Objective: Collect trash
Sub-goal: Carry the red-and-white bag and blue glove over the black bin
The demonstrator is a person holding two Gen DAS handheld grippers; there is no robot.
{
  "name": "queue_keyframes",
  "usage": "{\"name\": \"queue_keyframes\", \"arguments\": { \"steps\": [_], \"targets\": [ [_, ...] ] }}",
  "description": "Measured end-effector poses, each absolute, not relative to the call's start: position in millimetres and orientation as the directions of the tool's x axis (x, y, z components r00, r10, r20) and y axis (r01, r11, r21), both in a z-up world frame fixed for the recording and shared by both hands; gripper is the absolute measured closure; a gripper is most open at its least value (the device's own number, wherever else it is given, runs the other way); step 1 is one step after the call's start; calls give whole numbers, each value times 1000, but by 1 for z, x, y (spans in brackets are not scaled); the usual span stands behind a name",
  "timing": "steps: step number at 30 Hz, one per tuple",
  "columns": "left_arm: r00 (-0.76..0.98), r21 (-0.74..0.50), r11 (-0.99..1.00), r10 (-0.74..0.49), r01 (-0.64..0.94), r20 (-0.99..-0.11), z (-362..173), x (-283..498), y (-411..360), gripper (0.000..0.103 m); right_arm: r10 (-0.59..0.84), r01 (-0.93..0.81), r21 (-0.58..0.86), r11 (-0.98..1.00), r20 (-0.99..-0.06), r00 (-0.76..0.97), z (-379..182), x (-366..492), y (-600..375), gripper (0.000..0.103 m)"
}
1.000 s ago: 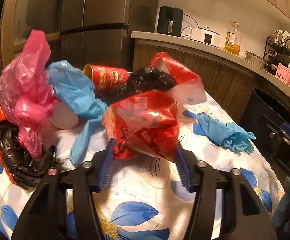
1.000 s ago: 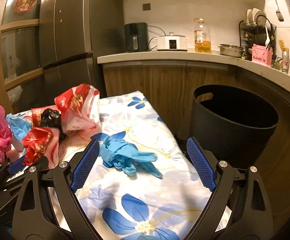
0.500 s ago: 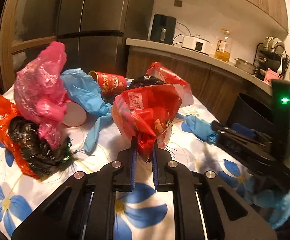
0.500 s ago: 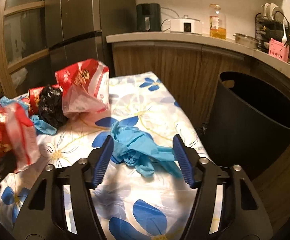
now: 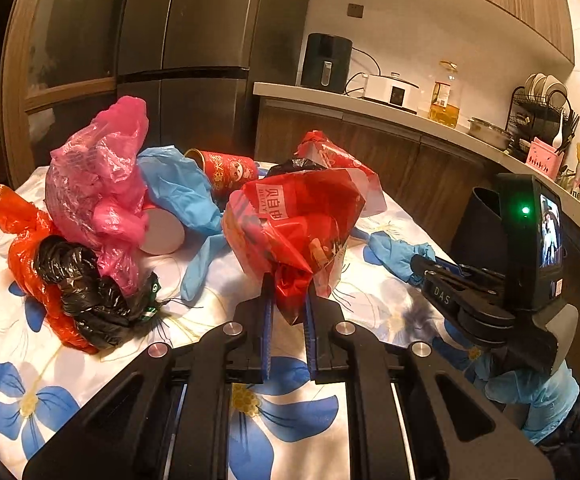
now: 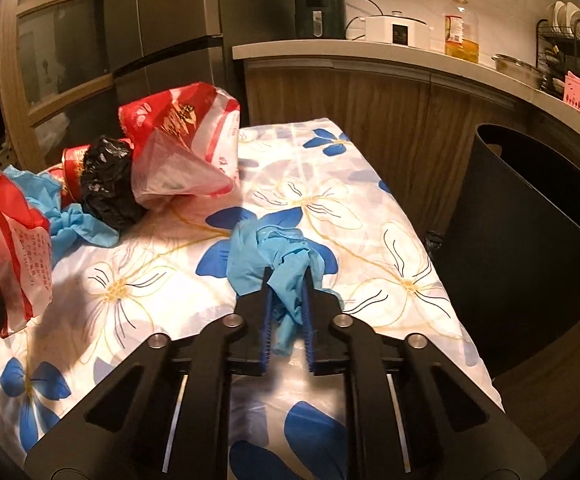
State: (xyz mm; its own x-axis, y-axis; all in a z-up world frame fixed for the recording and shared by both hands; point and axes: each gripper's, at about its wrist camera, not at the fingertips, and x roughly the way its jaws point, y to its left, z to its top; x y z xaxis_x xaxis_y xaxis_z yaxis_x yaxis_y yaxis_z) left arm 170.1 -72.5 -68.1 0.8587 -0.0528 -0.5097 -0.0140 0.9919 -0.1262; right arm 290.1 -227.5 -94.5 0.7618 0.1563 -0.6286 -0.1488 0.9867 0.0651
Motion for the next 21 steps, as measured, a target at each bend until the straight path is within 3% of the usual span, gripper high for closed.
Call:
{"name": "queue_keyframes", "arguments": {
  "steps": [21],
  "targets": [
    [889,-74,997,-32,-3,-458,-38,152,-91,90,206,-151,155,976,-454,867,-26,211,-265,96]
  ]
}}
